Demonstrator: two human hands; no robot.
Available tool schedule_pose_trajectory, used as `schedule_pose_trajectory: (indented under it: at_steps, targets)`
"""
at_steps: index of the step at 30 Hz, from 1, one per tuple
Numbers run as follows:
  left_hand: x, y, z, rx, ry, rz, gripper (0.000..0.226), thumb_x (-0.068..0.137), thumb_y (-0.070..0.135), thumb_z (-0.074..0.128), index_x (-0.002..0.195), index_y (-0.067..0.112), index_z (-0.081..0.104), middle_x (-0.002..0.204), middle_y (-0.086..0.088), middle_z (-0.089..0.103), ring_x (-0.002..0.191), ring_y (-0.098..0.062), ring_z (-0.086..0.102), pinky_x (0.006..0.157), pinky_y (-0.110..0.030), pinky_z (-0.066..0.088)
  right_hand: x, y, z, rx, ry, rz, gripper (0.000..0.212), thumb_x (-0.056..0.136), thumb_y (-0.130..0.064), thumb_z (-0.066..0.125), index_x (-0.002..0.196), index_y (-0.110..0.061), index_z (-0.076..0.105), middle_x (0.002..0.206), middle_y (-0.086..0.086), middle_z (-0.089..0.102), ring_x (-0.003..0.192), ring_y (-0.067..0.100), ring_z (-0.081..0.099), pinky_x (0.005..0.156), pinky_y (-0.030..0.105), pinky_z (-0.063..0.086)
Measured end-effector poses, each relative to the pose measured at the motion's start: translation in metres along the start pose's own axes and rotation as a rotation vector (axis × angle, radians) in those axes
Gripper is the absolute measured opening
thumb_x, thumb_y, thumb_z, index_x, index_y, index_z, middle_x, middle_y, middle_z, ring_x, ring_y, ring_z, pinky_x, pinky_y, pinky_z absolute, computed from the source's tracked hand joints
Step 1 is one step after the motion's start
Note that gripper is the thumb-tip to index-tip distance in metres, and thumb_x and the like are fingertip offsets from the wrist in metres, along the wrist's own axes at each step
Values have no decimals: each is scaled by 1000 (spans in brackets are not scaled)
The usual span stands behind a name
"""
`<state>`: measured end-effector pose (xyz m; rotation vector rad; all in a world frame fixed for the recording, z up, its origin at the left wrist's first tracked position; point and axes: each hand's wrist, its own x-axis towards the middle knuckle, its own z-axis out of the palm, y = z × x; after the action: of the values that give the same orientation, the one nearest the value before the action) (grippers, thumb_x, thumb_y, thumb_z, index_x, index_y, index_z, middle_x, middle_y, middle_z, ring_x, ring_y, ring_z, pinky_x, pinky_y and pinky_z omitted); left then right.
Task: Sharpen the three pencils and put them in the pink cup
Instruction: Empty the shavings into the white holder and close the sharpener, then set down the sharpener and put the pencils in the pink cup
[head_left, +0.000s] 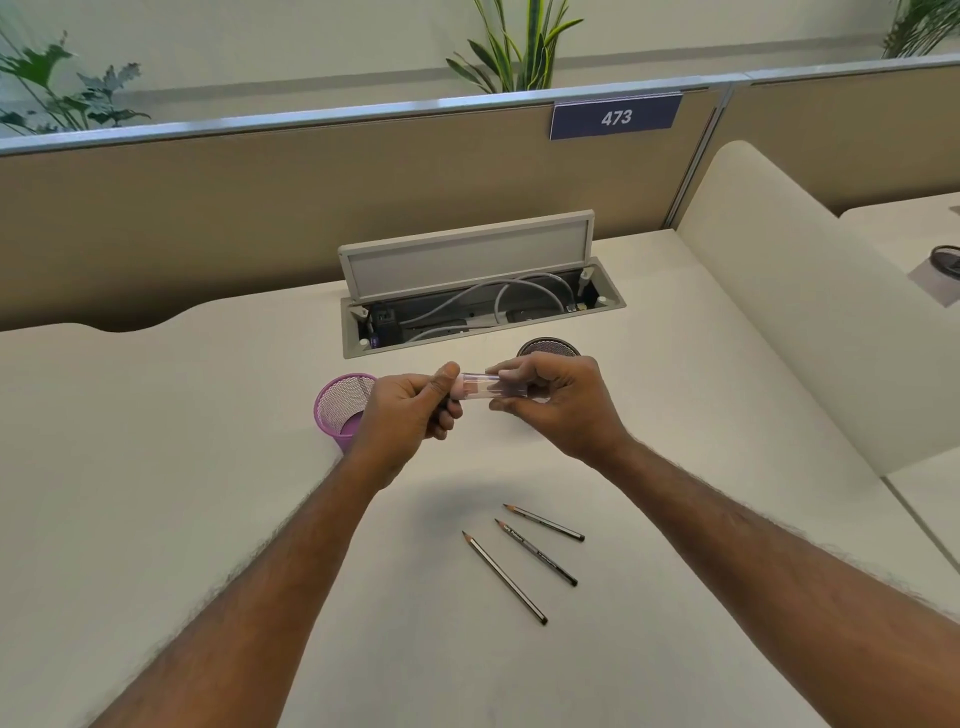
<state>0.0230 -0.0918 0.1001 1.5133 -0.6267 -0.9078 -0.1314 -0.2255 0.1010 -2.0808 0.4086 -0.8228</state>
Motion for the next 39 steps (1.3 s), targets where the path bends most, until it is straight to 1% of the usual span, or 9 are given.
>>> schedule_pose_trajectory:
  at_steps: [7,12,15,20,27,30,35,37,39]
  targets:
    - [-6,-12,-4,18,-76,-26,29,83,40,62,82,15,77,72,-7,72,59,-14,64,57,-22,54,-6,7,4,5,-48,44,22,73,-3,81,93,-4,70,102,9,74,91,14,71,75,26,60]
    - [-7,-22,-11,145,-82,34,13,90,21,65,99,19,75,82,-6,76,74,-20,72,67,-24,58,-11,12,9,15,-124,107,32,74,-10,82,102,-9,67,103,5,72,93,11,69,78,23,59]
    - [-11,-31,-19,189,-37,67,24,86,11,71,110,16,72,90,-1,77,80,-18,74,71,-23,58,-20,19,13,126,-119,269,36,78,-14,79,111,-11,67,98,3,72,85,12,72,78,27,59]
    - [-17,-45,-23,331,-12,111,35,76,1,79,107,15,73,89,8,76,80,-7,73,74,-16,55,-35,34,29,219,-71,462,25,75,-6,80,99,-13,75,83,-5,75,73,9,68,74,25,56]
    - [-14,-74,-23,456,-33,110,36,72,7,83,105,17,74,91,8,75,80,-2,71,73,-14,54,-53,51,43,177,-97,578,24,76,-6,80,98,-11,74,90,0,75,75,6,70,72,18,53]
    - [-9,-94,-21,512,17,111,30,80,15,78,110,14,73,98,5,73,81,3,69,72,-11,52,-58,58,52,135,-64,595,25,75,-4,80,97,-11,71,98,4,72,73,4,69,66,15,51]
    - [2,-119,-8,432,213,40,35,80,18,79,112,6,71,102,-1,73,80,7,67,74,-10,51,-52,70,70,66,49,661,29,74,-3,79,100,-12,72,95,4,73,77,22,70,78,34,57]
    - [6,-123,-3,403,282,42,32,79,15,79,109,5,73,100,0,73,76,12,66,72,-5,49,-46,75,75,25,89,686,27,75,-7,78,101,-13,73,90,-1,73,75,19,69,80,34,57]
    - [11,-124,2,392,326,56,30,79,12,79,107,4,73,98,1,72,81,2,68,74,-7,49,-43,80,80,11,108,714,25,76,-10,78,100,-12,75,87,-1,73,75,14,67,83,34,57]
